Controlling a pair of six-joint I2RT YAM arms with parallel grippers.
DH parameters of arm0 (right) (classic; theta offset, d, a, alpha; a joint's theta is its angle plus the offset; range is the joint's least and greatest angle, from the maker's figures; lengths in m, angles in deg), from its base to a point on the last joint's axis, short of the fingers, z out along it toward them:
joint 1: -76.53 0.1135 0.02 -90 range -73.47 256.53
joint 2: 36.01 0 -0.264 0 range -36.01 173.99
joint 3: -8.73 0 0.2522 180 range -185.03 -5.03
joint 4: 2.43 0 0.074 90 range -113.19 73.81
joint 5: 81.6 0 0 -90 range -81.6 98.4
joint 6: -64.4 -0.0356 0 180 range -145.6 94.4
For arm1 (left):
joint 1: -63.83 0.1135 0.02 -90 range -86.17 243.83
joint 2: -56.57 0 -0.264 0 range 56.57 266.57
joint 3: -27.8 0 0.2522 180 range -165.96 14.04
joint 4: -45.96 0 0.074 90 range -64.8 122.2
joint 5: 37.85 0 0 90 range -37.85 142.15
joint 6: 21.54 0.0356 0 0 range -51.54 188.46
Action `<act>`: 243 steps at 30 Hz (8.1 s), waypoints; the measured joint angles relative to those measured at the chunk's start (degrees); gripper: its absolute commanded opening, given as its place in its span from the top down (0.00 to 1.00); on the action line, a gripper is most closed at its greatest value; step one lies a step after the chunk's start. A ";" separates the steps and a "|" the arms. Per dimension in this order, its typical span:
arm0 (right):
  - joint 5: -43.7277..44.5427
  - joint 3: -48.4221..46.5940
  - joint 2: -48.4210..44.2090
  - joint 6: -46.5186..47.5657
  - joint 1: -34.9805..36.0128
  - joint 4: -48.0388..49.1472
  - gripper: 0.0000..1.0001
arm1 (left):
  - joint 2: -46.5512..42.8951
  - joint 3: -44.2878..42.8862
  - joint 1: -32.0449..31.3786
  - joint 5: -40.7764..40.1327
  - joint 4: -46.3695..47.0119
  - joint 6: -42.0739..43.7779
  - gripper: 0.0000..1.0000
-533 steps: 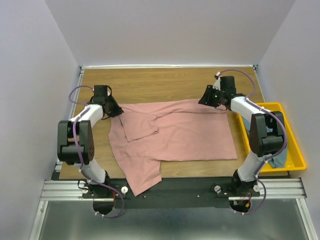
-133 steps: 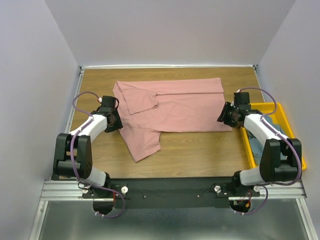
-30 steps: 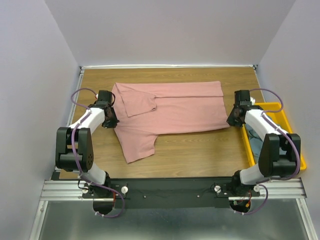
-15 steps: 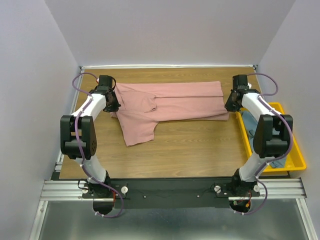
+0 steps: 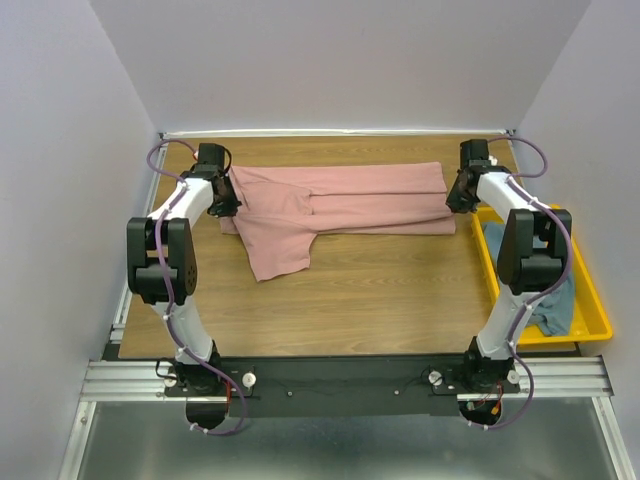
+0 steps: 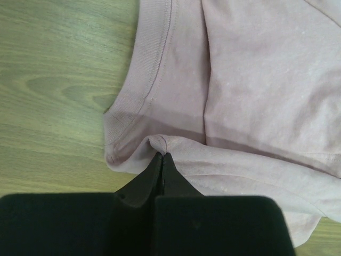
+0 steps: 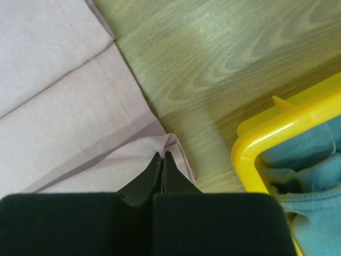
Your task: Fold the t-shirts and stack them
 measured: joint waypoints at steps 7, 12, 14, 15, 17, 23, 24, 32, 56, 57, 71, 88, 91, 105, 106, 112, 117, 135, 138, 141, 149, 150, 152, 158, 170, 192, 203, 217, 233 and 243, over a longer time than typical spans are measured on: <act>0.59 -1.22 2.23 -0.02 0.00 -0.35 0.99 | 0.98 -0.02 1.64 1.66 0.28 -0.02 1.00; 0.57 -3.04 2.27 -0.04 0.00 -0.57 0.99 | 1.31 -0.28 2.05 3.37 0.98 0.04 1.00; 0.57 -3.72 2.27 -0.04 0.00 -0.55 0.99 | 1.31 -0.35 2.05 3.56 1.27 0.04 1.00; 0.57 -3.89 2.27 -0.04 0.00 -0.57 0.99 | 1.31 -0.35 2.05 3.65 1.40 0.04 1.00; 0.59 -4.24 2.38 -0.04 0.00 -0.59 0.99 | 1.33 -0.35 2.05 3.72 1.66 0.07 1.00; 1.01 -4.61 4.50 -0.24 0.00 -0.50 0.99 | 1.92 -0.35 2.05 3.78 3.08 -0.02 1.00; 1.18 -4.68 5.57 -0.28 0.00 -0.42 0.99 | 2.29 -0.35 2.05 3.78 3.76 -0.02 1.00; 1.51 -5.68 9.16 -0.66 0.00 0.66 0.79 | 5.20 -0.35 2.05 3.74 6.49 -0.42 0.95; -1.77 14.34 -16.92 -0.39 4.33 2.62 0.32 | -20.83 20.35 -11.93 -4.13 8.31 -0.09 0.40; -2.05 15.58 -17.40 -0.57 5.20 2.60 0.31 | -21.44 21.70 -14.10 -4.26 8.07 -0.31 0.41; -5.99 22.01 -18.67 -1.79 10.29 5.44 0.29 | -17.46 26.91 -24.28 -5.42 5.70 -4.42 0.51; -8.15 23.39 -18.67 -1.77 10.29 6.71 0.30 | -13.09 20.22 -25.44 -10.64 2.84 -5.79 1.00; -8.57 23.39 -18.64 -1.75 10.32 6.71 0.30 | -11.82 15.78 -25.16 -12.15 2.56 -5.01 1.00; -14.32 21.62 -18.49 -0.70 10.32 6.71 0.30 | 4.72 -10.40 -16.17 -15.26 4.13 0.96 1.00; -14.67 21.24 -18.29 -0.63 10.29 6.69 0.30 | 6.08 -12.50 -15.58 -15.26 4.35 1.29 1.00; -16.02 19.04 -15.85 0.00 10.32 6.69 0.30 | 13.40 -22.75 -13.44 -15.26 5.25 3.30 0.99; -16.70 17.03 -12.79 0.42 10.32 6.69 0.30 | 17.05 -26.08 -13.46 -15.17 6.64 4.68 0.69; -12.63 11.41 -8.52 -1.51 3.91 8.55 0.33 | -2.38 -3.23 -7.21 -11.85 11.21 1.81 0.58; -13.00 11.37 -7.30 -2.64 2.34 9.62 0.35 | -8.11 3.17 -4.37 -10.36 13.46 0.70 0.66; -13.90 10.82 -6.03 -3.41 2.14 10.23 0.37 | -8.52 6.38 -3.32 -8.07 15.76 -0.11 0.72; -15.41 9.99 -1.68 -4.46 1.46 13.51 0.39 | 0.55 7.52 -1.53 -4.09 17.11 -0.42 0.74; -15.41 10.01 -1.05 -4.57 1.25 13.77 0.39 | 1.40 7.52 -1.01 -3.76 17.05 -0.42 0.74; -15.54 10.38 -0.07 -4.68 0.46 14.36 0.39 | 2.27 8.11 -0.07 -3.43 16.74 -0.44 0.74; -17.00 15.23 -2.47 -6.49 -0.98 18.51 0.38 | -0.66 14.16 2.05 -1.75 18.67 -0.96 0.74; -16.65 28.13 -15.02 -6.88 -1.01 13.25 0.37 | -18.32 34.25 7.74 2.86 19.43 -1.55 0.71; -26.01 9.20 -6.84 -2.69 29.20 21.29 0.52 | -17.57 30.80 4.52 18.27 30.93 -15.17 0.62; -22.82 4.81 5.25 -16.68 40.35 35.47 0.50 | -8.59 26.51 4.17 17.73 35.45 -17.09 0.58; -16.81 -2.80 15.04 -30.40 45.55 41.57 0.44 | -4.85 24.61 4.15 18.38 36.89 -16.87 0.59; -15.78 -7.13 20.37 -38.77 45.81 40.13 0.44 | -2.73 23.04 2.16 20.44 36.83 -15.41 0.69; -15.69 -7.10 20.35 -37.90 45.81 38.69 0.51 | -2.51 21.24 2.03 21.46 35.45 -13.53 1.00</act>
